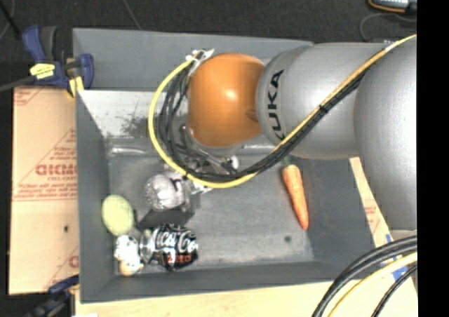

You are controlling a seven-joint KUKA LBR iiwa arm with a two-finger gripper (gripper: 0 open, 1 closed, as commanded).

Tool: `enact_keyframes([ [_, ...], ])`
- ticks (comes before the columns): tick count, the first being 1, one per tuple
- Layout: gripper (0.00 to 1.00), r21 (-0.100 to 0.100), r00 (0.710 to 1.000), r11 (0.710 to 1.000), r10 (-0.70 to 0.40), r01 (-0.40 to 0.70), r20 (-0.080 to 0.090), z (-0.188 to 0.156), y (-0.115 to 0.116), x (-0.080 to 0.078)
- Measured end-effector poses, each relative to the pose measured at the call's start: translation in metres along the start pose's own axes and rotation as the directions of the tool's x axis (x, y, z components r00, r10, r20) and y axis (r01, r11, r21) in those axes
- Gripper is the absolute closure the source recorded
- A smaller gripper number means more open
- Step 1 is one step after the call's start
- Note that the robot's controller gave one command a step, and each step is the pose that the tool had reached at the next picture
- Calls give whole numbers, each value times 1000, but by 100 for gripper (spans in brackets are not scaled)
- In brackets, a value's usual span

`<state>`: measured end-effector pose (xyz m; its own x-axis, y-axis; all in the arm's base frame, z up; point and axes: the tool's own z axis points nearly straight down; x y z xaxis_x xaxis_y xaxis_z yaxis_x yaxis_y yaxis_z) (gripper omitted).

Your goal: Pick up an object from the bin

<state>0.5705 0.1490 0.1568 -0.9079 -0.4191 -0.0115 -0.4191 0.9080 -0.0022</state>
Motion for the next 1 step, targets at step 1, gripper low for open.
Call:
enact_keyframes([
  [1, 100, 1, 1000, 1000, 2, -2, 4, -9, 0, -1],
])
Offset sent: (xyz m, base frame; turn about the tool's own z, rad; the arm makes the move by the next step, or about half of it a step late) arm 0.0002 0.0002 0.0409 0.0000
